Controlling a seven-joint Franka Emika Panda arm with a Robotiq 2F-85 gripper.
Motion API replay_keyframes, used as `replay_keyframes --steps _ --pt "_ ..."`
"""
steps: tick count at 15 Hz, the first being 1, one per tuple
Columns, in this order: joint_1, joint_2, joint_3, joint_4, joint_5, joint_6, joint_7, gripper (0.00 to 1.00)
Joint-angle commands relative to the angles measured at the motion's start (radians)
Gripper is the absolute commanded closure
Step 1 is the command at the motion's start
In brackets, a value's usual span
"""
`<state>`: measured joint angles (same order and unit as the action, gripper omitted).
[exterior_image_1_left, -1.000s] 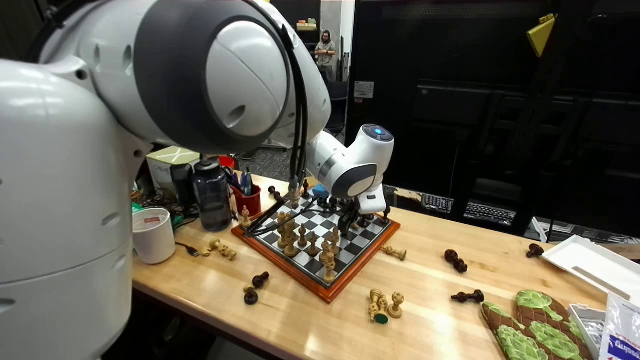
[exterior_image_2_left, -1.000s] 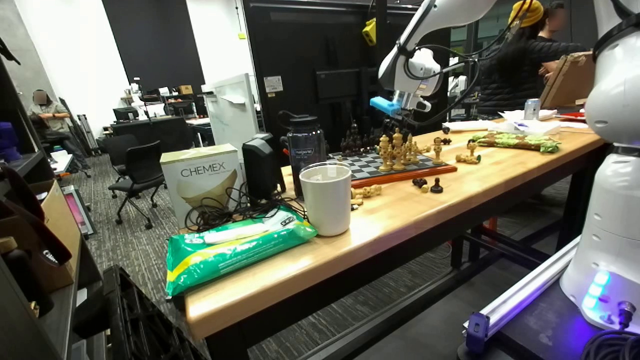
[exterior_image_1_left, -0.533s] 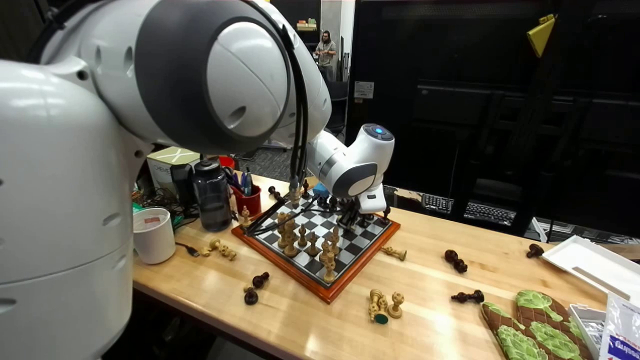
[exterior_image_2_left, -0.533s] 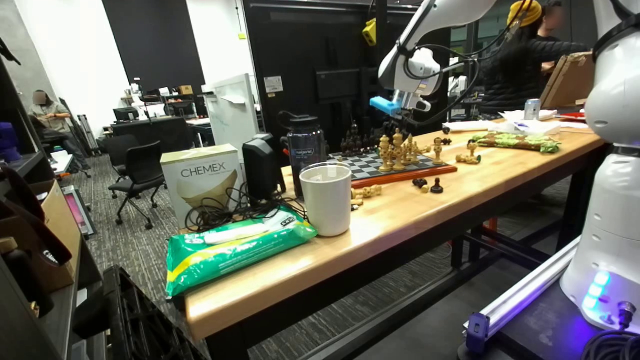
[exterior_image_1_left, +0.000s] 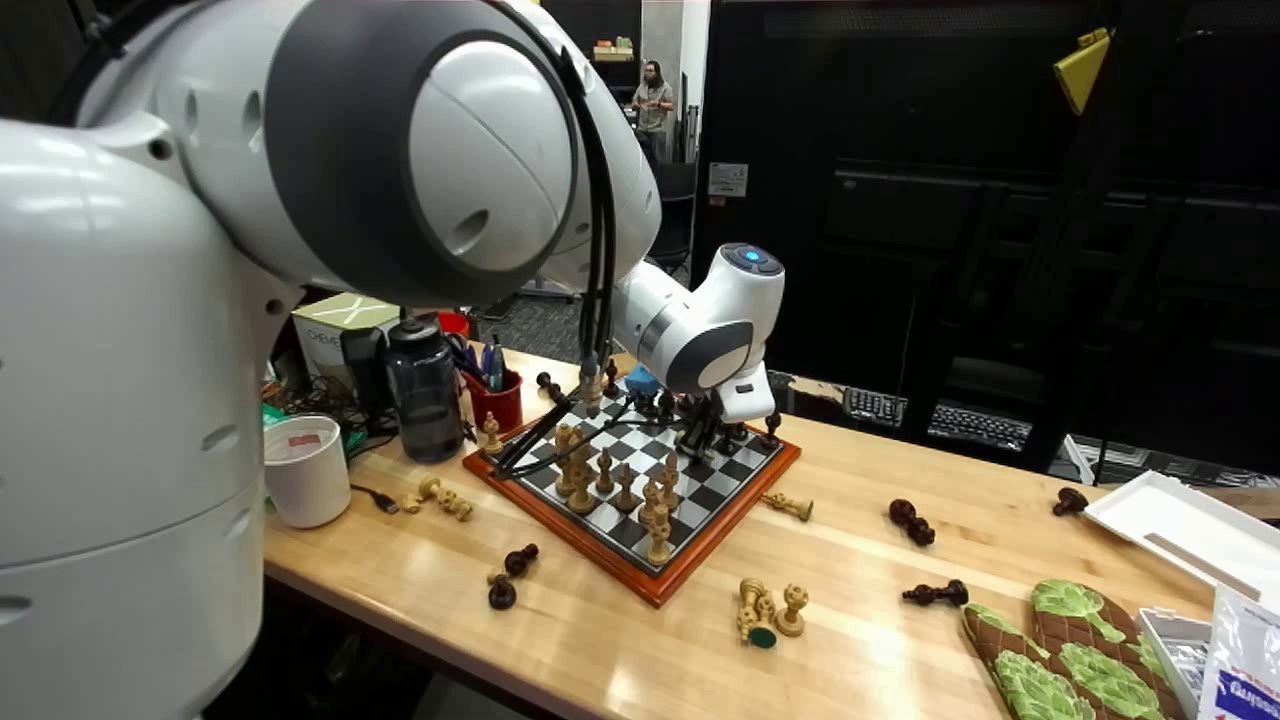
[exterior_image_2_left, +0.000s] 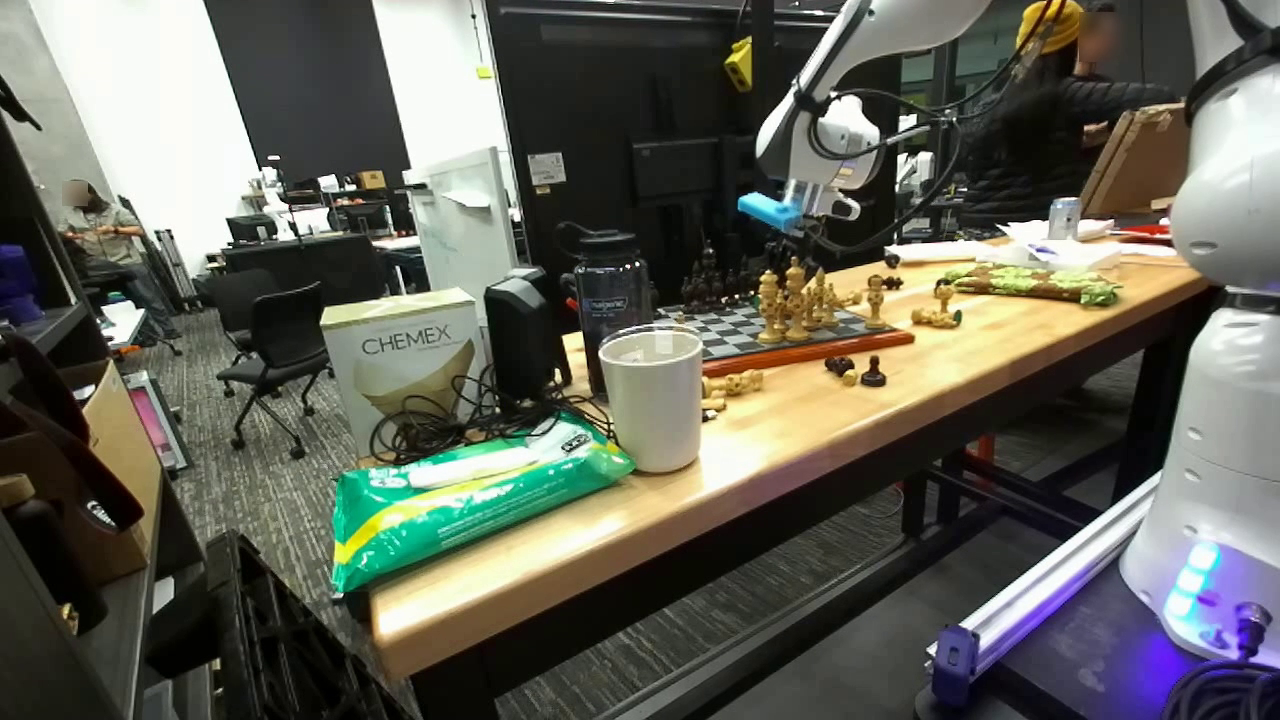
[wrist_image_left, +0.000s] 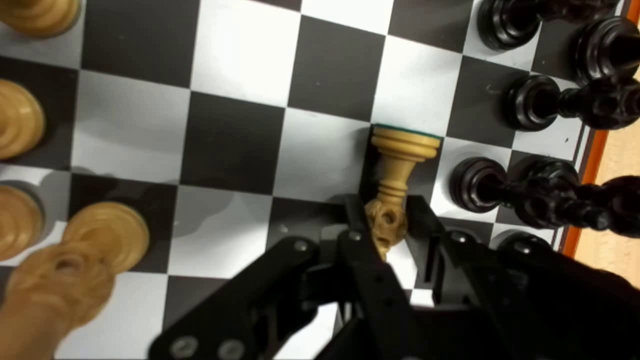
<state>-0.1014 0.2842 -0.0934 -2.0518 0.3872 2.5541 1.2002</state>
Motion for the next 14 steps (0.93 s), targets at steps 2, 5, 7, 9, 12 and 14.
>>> replay_keyframes --steps 2,5,7,9,12,14 --pt "0.039 -0.057 -0.032 -0.031 -0.106 0.006 0.027 0.94" --pt "0.056 -0.074 -0.044 -0.036 -0.177 -0.002 0.053 0.94" --pt "0.067 -0.087 -0.049 -0.041 -0.225 -0.001 0.072 0.94" --pt "0.078 -0.102 -0.056 -0.048 -0.283 -0.002 0.097 0.94" --pt "0.094 -0.127 -0.065 -0.063 -0.38 -0.001 0.15 0.94" --pt "0.106 -0.146 -0.072 -0.074 -0.462 -0.011 0.201 0.94"
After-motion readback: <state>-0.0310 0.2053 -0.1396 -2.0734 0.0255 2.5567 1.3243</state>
